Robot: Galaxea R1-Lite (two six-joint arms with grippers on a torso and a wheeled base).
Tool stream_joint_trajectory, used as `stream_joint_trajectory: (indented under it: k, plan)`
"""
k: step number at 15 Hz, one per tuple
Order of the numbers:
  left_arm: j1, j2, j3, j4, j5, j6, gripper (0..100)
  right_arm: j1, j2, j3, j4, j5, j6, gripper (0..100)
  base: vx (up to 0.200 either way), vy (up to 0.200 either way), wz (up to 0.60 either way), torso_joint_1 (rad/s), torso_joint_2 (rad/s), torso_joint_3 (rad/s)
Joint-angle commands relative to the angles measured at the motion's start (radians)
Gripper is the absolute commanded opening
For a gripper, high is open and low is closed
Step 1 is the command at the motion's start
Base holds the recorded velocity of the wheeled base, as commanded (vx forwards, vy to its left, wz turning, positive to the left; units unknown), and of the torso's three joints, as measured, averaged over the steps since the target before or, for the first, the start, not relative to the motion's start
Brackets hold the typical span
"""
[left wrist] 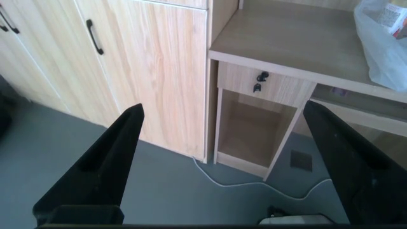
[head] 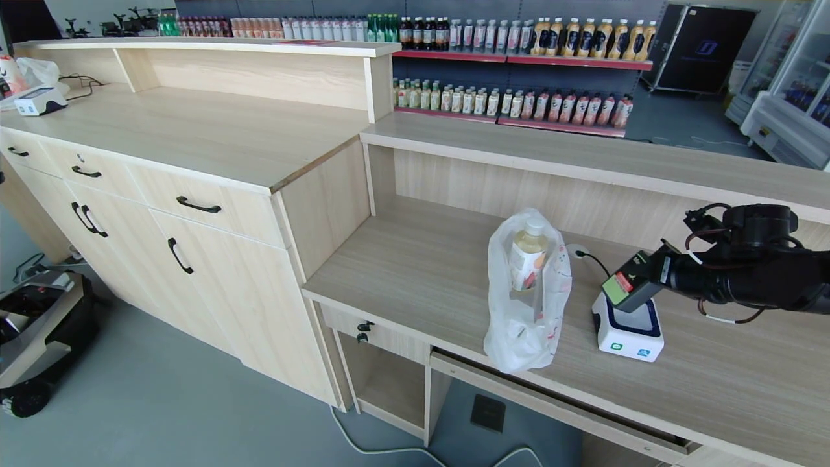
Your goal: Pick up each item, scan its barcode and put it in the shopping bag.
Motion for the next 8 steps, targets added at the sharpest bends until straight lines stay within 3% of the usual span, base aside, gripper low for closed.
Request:
stream_joint_trajectory:
  k: [1,8]
  plan:
    - [0.0,0.0,0.0,0.0,0.0,0.001,100,0.0,-0.001,-0.001,0.0,0.0,0.0,0,0.0,0.0,0.0,0.0,0.0,0.0]
    - [0.0,0.0,0.0,0.0,0.0,0.001,100,0.018,-0.079,0.019,0.0,-0.015,-0.052,0,0.0,0.0,0.0,0.0,0.0,0.0]
